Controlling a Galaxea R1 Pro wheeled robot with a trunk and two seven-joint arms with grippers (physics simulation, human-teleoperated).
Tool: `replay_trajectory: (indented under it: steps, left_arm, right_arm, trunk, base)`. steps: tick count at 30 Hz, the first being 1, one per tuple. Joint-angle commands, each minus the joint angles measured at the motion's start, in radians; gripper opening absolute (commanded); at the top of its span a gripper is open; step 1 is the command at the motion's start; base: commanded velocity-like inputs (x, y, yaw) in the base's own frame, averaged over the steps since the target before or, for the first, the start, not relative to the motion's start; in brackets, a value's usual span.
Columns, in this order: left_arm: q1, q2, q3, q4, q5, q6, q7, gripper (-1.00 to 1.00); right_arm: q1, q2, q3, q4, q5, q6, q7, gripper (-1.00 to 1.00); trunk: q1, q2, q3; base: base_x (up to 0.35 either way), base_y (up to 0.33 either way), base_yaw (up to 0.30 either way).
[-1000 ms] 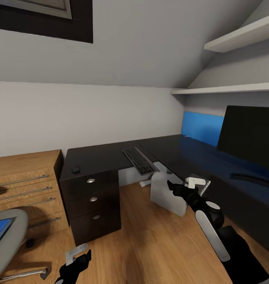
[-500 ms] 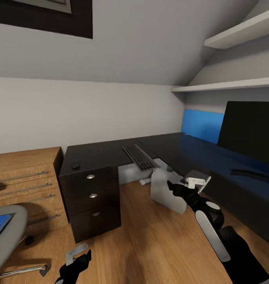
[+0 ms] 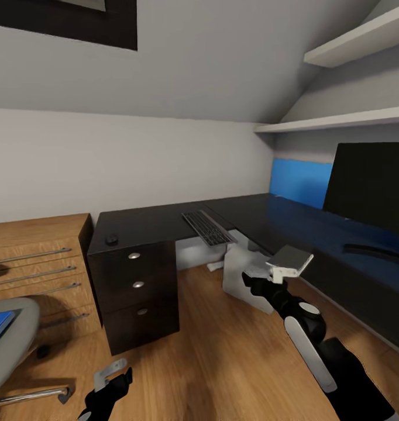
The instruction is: In the bedroom, organize the workspace by keeping the computer under the desk, ensuring the monitor is on the desk, placing the keyboard on the desk next to the monitor, placing the mouse on the desk next to the keyboard, moving the folder from the swivel chair onto the desk next to the mouse, stacking the notebook on top of the folder with the pen on top of the notebook, and positioning the swivel chair next to the desk.
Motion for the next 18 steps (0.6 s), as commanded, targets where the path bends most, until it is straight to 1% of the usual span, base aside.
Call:
replay_trajectory:
  steps: [1,3,5,6,7,8,9,10,11,12,13,14,18]
  left_arm:
    - [-0.001,0.001,0.001,-0.001,0.010,-0.008,0.007,1.00]
    - [-0.001,0.001,0.008,-0.001,0.010,-0.008,0.006,1.00]
    - [-0.001,0.002,0.012,-0.001,0.009,-0.007,0.006,1.00]
    - [-0.001,0.001,0.014,-0.001,0.009,-0.007,0.006,1.00]
    - [-0.001,0.001,0.014,-0.001,0.009,-0.007,0.006,1.00]
    - [-0.001,0.001,0.015,-0.001,0.010,-0.007,0.006,1.00]
    - [-0.001,0.001,0.015,-0.001,0.010,-0.007,0.006,1.00]
    - [-0.001,0.001,0.014,-0.001,0.010,-0.007,0.006,1.00]
    - [-0.001,0.001,0.014,-0.001,0.010,-0.007,0.006,1.00]
    - [-0.001,0.001,0.014,-0.001,0.011,-0.007,0.006,1.00]
    - [-0.001,0.001,0.013,-0.001,0.010,-0.008,0.006,1.00]
    - [-0.001,0.001,0.012,-0.001,0.009,-0.008,0.006,1.00]
    - [-0.001,-0.002,0.007,-0.015,0.008,-0.005,0.006,1.00]
  right_arm:
    - [0.000,0.000,0.012,0.009,-0.009,-0.002,-0.010,1.00]
    - [0.000,0.002,0.023,0.039,-0.007,-0.014,-0.010,1.00]
    - [0.000,0.007,0.030,0.096,-0.006,-0.043,-0.012,1.00]
    - [-0.001,0.035,0.031,0.153,-0.002,-0.094,-0.013,1.00]
    - [-0.001,0.056,0.030,0.177,0.004,-0.131,-0.014,1.00]
    - [-0.001,0.087,0.028,0.217,0.019,-0.209,-0.016,1.00]
    - [-0.001,0.118,0.027,0.272,0.034,-0.318,-0.017,1.00]
    - [-0.001,0.129,0.027,0.293,0.037,-0.360,-0.017,1.00]
    - [-0.001,0.151,0.027,0.336,0.042,-0.447,-0.017,1.00]
    - [-0.001,0.202,0.027,0.431,0.047,-0.631,-0.017,1.00]
    - [-0.002,0.250,0.027,0.520,0.049,-0.762,-0.018,1.00]
    - [-0.002,0.259,0.027,0.533,0.048,-0.779,-0.019,1.00]
    - [-0.002,0.271,0.022,0.553,0.042,-0.804,-0.020,1.00]
  trunk:
    - [0.004,-0.008,-0.004]
    - [0.011,-0.022,-0.011]
    - [0.019,-0.036,-0.017]
    - [0.023,-0.043,-0.020]
    - [0.027,-0.050,-0.023]
    - [0.031,-0.057,-0.026]
    - [0.034,-0.064,-0.029]
    - [0.038,-0.071,-0.033]
    - [0.042,-0.078,-0.036]
    - [0.046,-0.085,-0.039]
    - [0.050,-0.092,-0.042]
    - [0.054,-0.099,-0.045]
    - [0.069,-0.127,-0.058]
  base:
    - [0.000,0.000,0.000]
    - [0.000,0.000,0.000]
    - [0.000,0.000,0.000]
    - [0.000,0.000,0.000]
    - [0.000,0.000,0.000]
    - [0.000,0.000,0.000]
    - [0.000,0.000,0.000]
    - [0.000,0.000,0.000]
    - [0.000,0.000,0.000]
    - [0.000,0.000,0.000]
    - [0.000,0.000,0.000]
    - [0.000,0.000,0.000]
    - [0.000,0.000,0.000]
